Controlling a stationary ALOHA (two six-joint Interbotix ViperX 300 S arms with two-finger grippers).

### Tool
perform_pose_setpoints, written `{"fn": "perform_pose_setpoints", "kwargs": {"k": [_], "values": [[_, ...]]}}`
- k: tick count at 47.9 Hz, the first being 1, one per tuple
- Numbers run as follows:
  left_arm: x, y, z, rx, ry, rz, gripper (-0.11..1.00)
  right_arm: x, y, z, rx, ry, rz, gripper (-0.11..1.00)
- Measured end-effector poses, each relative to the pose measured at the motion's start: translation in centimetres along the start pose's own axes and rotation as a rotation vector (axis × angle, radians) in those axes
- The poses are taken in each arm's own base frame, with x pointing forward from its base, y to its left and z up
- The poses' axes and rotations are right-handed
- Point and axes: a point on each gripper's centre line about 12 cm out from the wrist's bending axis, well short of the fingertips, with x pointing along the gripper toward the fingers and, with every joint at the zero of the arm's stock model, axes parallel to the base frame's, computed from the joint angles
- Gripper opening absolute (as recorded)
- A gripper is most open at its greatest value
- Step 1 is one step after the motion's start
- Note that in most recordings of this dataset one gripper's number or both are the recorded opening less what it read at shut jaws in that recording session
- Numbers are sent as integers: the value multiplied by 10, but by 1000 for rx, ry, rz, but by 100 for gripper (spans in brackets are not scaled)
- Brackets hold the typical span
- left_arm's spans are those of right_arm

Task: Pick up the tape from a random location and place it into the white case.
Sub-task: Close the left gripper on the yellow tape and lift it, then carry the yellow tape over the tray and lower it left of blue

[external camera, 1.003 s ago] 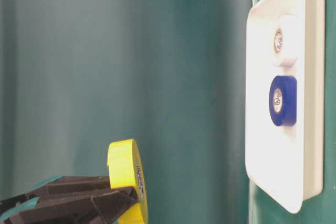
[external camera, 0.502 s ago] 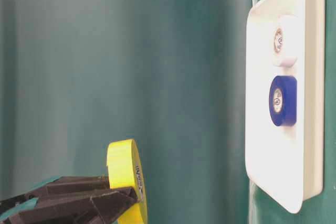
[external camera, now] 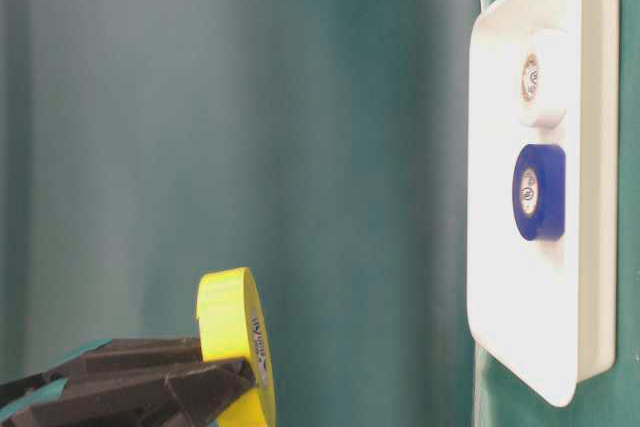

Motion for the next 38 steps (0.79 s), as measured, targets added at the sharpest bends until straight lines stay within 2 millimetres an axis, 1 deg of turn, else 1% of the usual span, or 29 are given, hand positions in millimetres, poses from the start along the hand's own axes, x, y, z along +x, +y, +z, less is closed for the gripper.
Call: {"fn": "perform_pose_setpoints", "kwargs": {"k": [4,12,20,29,38], "values": [[0,8,0,-18,0,12,24,0,0,-1,-1,5,1,82],[1,33,0,-68,-3,52,24,0,0,-1,-1,8,0,82],[6,65,-4,-139,9,101,24,0,0,-1,-1,9,0,82],[5,105,-11,-232,9,160,24,0,0,-2,0,11,-2,82],[1,134,-19,-302,6,208,24,0,0,-2,-1,11,0,82]]}}
